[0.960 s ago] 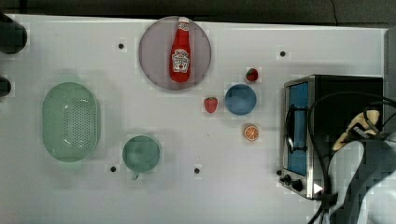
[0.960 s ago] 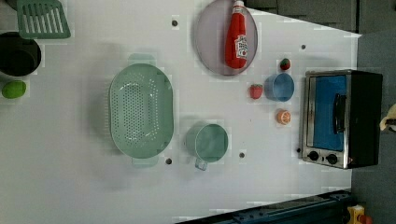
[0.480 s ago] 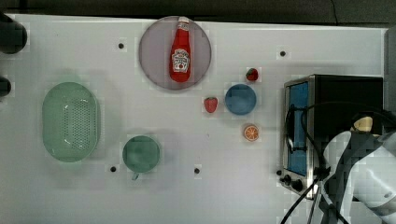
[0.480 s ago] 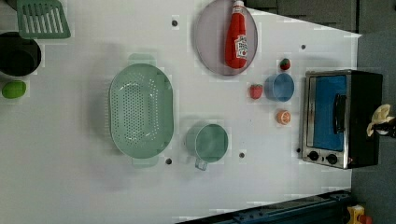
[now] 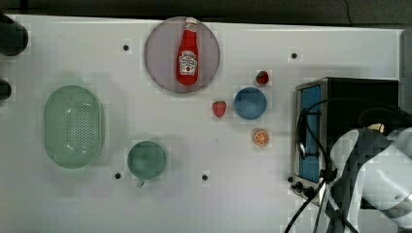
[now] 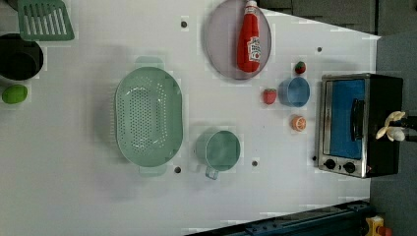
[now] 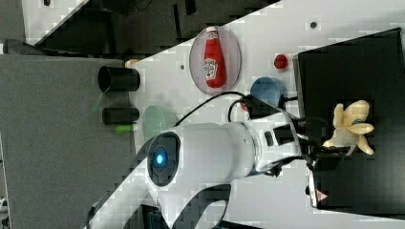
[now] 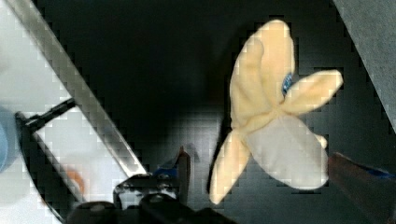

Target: Pick banana from table and place on oven.

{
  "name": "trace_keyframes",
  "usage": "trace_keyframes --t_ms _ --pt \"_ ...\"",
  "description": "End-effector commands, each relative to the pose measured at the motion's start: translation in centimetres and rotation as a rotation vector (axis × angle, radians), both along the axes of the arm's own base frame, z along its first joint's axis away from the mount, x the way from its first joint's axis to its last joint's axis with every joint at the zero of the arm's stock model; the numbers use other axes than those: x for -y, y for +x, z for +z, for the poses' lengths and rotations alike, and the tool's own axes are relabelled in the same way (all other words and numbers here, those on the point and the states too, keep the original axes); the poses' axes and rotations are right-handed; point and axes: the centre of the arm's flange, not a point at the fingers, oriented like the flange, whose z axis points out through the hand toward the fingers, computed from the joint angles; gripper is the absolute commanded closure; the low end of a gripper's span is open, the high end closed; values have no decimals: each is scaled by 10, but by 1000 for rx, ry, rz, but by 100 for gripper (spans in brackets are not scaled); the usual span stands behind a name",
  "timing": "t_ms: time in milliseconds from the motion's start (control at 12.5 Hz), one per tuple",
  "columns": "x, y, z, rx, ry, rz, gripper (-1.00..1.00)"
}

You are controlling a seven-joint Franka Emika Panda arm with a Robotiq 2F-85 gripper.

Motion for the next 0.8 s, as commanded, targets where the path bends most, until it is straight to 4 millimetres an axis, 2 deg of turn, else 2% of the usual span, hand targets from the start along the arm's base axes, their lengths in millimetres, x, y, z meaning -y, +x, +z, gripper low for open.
trace_keyframes --t_ms 80,240,400,560,800 --pt "-3 17 66 101 -49 81 -100" --pt "-15 20 99 95 -11 94 -100" --pt "-42 26 139 87 37 118 -100" --pt "-78 32 180 110 71 94 -100" --pt "-150 40 210 131 107 -89 -100"
